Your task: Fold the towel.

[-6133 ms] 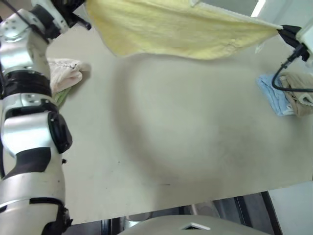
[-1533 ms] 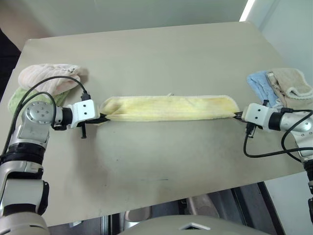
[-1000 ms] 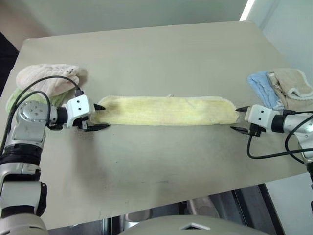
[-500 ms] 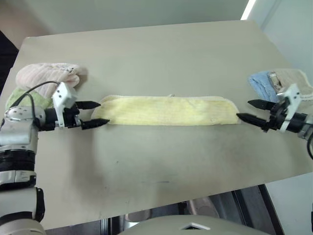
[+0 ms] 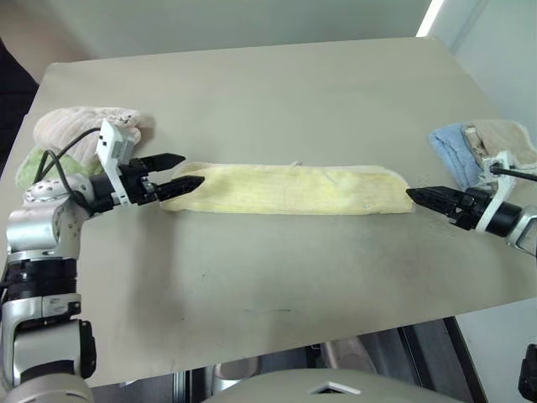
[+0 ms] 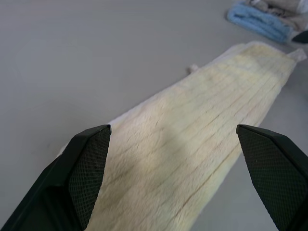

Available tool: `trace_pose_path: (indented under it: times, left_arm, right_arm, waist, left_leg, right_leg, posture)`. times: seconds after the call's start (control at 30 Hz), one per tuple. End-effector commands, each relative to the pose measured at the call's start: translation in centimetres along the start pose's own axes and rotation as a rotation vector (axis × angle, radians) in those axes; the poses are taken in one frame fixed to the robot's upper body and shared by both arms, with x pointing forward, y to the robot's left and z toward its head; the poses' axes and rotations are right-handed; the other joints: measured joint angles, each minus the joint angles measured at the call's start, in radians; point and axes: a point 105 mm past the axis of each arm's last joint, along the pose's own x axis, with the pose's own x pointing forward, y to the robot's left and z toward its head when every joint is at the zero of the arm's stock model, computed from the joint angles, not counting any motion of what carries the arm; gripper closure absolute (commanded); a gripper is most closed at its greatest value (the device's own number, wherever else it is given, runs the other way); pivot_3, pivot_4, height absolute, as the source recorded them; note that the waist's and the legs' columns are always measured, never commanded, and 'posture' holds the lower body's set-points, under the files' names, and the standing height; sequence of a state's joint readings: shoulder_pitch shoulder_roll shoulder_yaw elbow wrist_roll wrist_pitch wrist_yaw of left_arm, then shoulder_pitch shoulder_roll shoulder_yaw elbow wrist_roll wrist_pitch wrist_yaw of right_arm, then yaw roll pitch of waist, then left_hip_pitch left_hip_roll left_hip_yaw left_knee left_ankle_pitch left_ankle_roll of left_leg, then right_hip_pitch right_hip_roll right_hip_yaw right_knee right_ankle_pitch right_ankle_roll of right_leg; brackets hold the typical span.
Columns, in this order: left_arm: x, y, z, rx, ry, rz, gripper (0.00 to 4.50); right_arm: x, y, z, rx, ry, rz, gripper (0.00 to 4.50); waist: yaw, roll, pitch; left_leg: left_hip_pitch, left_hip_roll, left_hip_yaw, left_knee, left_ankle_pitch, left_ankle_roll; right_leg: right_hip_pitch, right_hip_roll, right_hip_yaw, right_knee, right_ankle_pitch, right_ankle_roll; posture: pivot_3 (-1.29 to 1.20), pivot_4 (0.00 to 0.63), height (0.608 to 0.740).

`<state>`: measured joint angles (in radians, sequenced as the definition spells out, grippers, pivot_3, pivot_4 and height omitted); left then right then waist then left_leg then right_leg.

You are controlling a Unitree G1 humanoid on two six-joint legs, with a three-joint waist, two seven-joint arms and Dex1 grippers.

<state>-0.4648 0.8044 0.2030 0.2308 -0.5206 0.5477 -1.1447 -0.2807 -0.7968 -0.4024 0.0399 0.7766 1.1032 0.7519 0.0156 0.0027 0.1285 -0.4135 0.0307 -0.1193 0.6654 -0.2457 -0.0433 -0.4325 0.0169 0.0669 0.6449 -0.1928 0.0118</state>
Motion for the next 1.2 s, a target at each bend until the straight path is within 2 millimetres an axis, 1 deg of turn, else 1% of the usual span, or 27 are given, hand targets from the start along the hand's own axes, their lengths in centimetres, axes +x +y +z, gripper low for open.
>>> trace_pose_path:
  times: [0.03, 0.17, 0.3, 0.47, 0.67, 0.8, 0.87, 0.93, 1.1, 1.2]
  left_arm:
    - [0.0, -0.6, 1.5, 0.028, -0.051, -0.007, 0.0]
    - [0.6, -1.0, 1.6, 0.027, -0.057, -0.026, 0.0]
    - [0.9, -1.1, 1.7, 0.026, -0.063, -0.034, 0.0]
    - [1.3, -1.3, 1.8, 0.024, -0.071, -0.045, 0.0]
    - [1.5, -1.5, 1.9, 0.027, -0.078, -0.051, 0.0]
    - [1.5, -1.6, 1.9, 0.029, -0.079, -0.052, 0.0]
    - [1.3, -1.6, 1.9, 0.031, -0.077, -0.05, 0.0]
    - [1.1, -1.5, 1.9, 0.035, -0.072, -0.043, 0.0]
    - [0.7, -1.4, 1.8, 0.039, -0.068, -0.033, 0.0]
    - [0.6, -1.3, 1.7, 0.04, -0.066, -0.029, 0.0]
  right_arm:
    - [-1.1, -0.5, 0.8, 0.096, -0.042, -0.033, 0.03]
    - [-1.5, -0.7, 0.2, 0.192, -0.029, -0.048, 0.03]
    - [-1.3, -0.2, -0.4, 0.264, -0.016, -0.032, 0.03]
    - [0.0, 1.0, -1.4, 0.341, 0.007, -0.007, 0.03]
    - [1.2, 0.7, -2.1, 0.45, 0.009, -0.04, 0.03]
    - [1.4, 0.3, -1.9, 0.492, -0.021, -0.054, 0.03]
    - [1.2, 0.5, -1.9, 0.495, -0.027, -0.035, 0.03]
    - [0.7, 0.7, -2.3, 0.493, -0.017, -0.028, 0.03]
    - [-1.3, 1.1, -3.2, 0.488, -0.007, -0.012, 0.03]
    - [-1.9, 1.6, -3.2, 0.484, -0.007, 0.002, 0.03]
  waist:
    - [0.0, 0.0, 0.0]
    - [0.001, 0.0, 0.0]
    - [0.001, 0.0, 0.0]
    - [0.0, 0.0, 0.0]
    - [0.0, 0.0, 0.0]
    - [0.0, 0.0, 0.0]
    - [0.001, 0.0, 0.0]
    - [0.003, 0.0, 0.0]
    - [0.008, 0.0, 0.0]
    - [0.009, 0.0, 0.0]
  left_leg:
    - [0.0, 0.0, 0.0, 0.0, 0.0, 0.0]
    - [0.0, 0.0, 0.0, 0.0, 0.0, 0.0]
    - [0.0, 0.0, 0.0, 0.0, 0.0, 0.0]
    - [0.001, 0.0, 0.0, 0.0, 0.0, 0.0]
    - [0.001, 0.0, -0.001, 0.0, 0.0, 0.001]
    - [0.001, 0.0, -0.001, 0.0, 0.0, 0.001]
    - [0.001, 0.0, -0.001, 0.0, 0.0, 0.001]
    - [0.001, 0.0, -0.001, 0.0, 0.0, 0.001]
    - [0.001, 0.0, -0.001, -0.001, 0.0, 0.001]
    - [0.001, 0.0, -0.001, -0.001, 0.0, 0.001]
  right_leg:
    - [0.0, 0.0, 0.0, 0.0, 0.0, 0.0]
    - [0.0, 0.0, 0.0, 0.0, 0.0, 0.001]
    - [0.0, 0.0, 0.0, 0.0, 0.0, 0.001]
    - [0.0, 0.001, 0.001, 0.0, 0.001, 0.001]
    - [0.0, 0.001, 0.001, 0.0, 0.002, 0.003]
    - [0.0, 0.001, 0.001, 0.0, 0.002, 0.003]
    - [0.0, 0.001, 0.001, 0.0, 0.002, 0.002]
    - [0.0, 0.001, 0.001, 0.0, 0.002, 0.002]
    - [0.0, 0.001, 0.001, 0.0, 0.0, 0.003]
    - [0.0, 0.001, 0.001, 0.0, -0.001, 0.004]
  posture:
    - [0.0, 0.15, 0.74]
    - [0.0, 0.15, 0.74]
    - [0.0, 0.15, 0.74]
    - [0.0, 0.15, 0.74]
    - [0.0, 0.15, 0.74]
    - [0.0, 0.15, 0.74]
    - [0.0, 0.15, 0.74]
    - [0.0, 0.15, 0.74]
    - [0.0, 0.15, 0.74]
    - [0.0, 0.15, 0.74]
